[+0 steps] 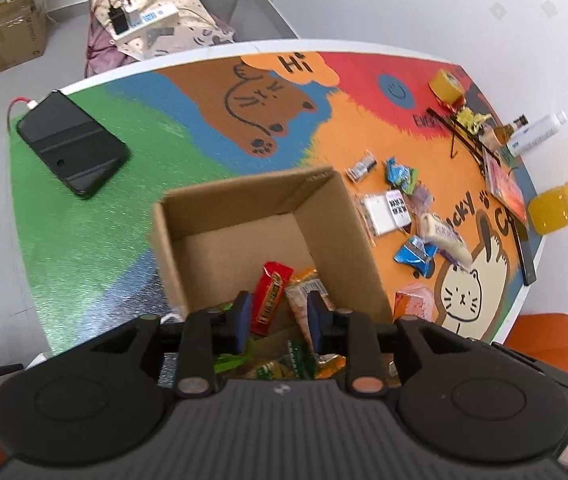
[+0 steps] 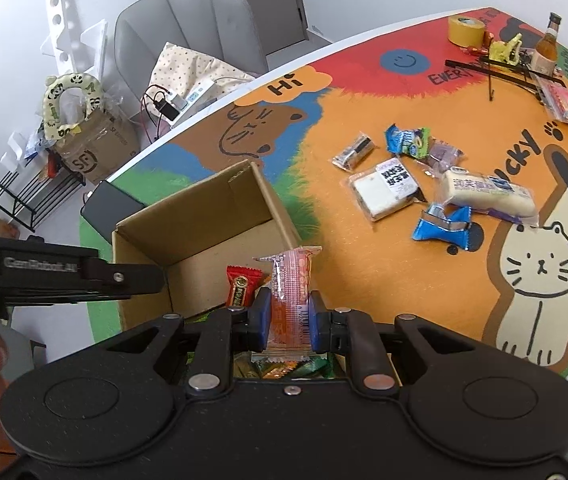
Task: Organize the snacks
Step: 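Carry the red candy bar and pink stick into the box and open both tools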
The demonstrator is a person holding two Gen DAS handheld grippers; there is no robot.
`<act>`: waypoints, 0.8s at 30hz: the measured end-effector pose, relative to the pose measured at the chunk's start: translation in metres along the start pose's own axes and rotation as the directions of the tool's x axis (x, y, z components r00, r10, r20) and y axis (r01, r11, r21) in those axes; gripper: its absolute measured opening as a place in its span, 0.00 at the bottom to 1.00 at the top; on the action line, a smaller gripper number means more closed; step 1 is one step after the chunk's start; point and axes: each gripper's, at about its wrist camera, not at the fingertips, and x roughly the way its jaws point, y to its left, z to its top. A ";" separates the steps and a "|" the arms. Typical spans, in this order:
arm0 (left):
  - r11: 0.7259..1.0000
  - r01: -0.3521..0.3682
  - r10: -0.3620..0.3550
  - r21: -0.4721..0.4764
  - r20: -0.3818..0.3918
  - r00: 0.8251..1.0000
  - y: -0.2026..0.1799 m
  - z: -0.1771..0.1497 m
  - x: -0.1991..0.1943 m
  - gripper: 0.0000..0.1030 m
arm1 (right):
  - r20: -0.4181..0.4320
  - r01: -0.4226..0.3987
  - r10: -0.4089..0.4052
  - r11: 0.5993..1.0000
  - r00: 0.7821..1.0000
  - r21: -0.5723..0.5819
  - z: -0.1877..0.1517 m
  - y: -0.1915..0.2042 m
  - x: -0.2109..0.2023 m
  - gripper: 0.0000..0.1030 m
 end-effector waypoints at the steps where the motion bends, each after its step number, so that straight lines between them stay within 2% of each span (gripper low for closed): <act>1: 1.000 -0.001 0.001 -0.005 0.004 1.000 0.002 0.000 -0.002 0.32 | 0.001 -0.005 0.005 1.000 1.000 -0.002 0.001 0.002 0.000 0.17; 8: 0.999 -0.034 0.035 -0.031 0.025 0.999 0.013 -0.001 -0.012 0.49 | 0.016 -0.057 0.058 0.998 0.998 -0.031 0.011 0.020 -0.001 0.17; 11: 0.998 -0.047 0.049 -0.037 0.038 0.998 0.017 -0.001 -0.017 0.61 | 0.018 -0.073 0.074 0.997 0.997 -0.026 0.012 0.023 -0.002 0.26; 13: 0.997 -0.063 0.064 -0.040 0.046 0.997 0.018 -0.001 -0.019 0.70 | 0.021 -0.077 0.077 0.997 0.997 -0.030 0.011 0.024 -0.004 0.27; 16: 0.997 -0.070 0.072 -0.038 0.060 0.996 0.020 -0.001 -0.022 0.79 | 0.011 -0.064 0.064 0.998 0.998 -0.021 0.008 0.020 -0.006 0.28; 19: 0.997 -0.064 0.067 -0.044 0.071 0.995 0.022 -0.003 -0.024 0.84 | 0.012 -0.038 0.038 0.999 0.999 -0.008 0.005 0.013 -0.011 0.28; 24: 0.998 -0.041 0.044 -0.038 0.068 0.997 0.020 -0.006 -0.024 0.86 | 0.013 0.003 -0.003 1.000 1.000 0.014 -0.003 -0.002 -0.019 0.29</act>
